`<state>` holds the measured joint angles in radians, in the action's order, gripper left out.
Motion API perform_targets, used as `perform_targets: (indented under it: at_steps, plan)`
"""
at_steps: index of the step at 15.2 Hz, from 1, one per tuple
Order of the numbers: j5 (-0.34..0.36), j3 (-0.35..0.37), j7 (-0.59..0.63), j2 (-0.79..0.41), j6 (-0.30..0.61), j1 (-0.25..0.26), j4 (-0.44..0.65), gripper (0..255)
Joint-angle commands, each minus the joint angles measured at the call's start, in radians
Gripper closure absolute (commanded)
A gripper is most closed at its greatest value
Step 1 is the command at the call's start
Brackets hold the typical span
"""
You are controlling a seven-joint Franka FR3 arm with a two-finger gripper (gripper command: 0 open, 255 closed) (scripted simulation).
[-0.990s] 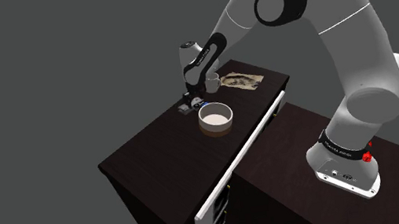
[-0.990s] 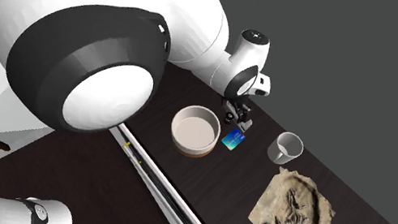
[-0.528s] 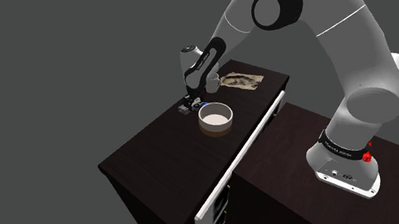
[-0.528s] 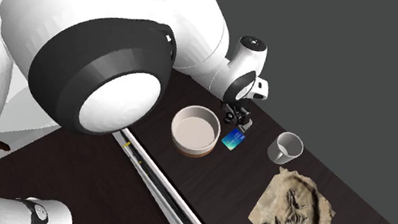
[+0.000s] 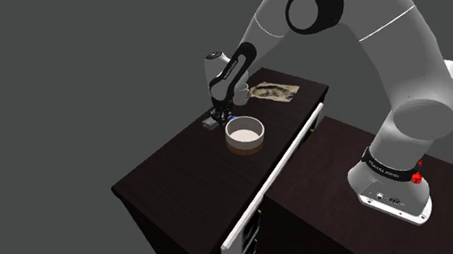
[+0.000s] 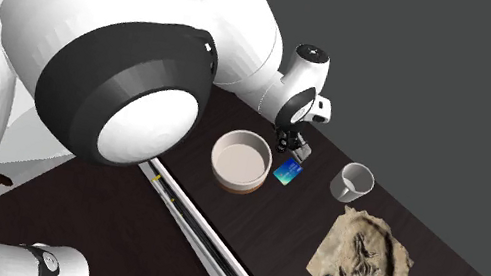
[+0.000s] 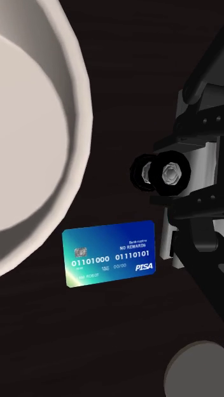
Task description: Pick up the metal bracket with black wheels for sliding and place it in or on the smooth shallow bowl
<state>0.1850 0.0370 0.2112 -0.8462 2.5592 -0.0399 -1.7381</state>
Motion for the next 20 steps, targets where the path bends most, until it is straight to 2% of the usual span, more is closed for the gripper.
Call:
perform_targets:
  at_steps: [1, 5, 20]
  plan:
    - [0.000, 0.000, 0.000, 0.000, 0.000, 0.000, 0.000, 255]
    - [0.000, 0.000, 0.000, 0.000, 0.000, 0.000, 0.000, 255]
    - [-0.016, 0.017, -0.018, 0.171, -0.109, -0.012, -0.062, 255]
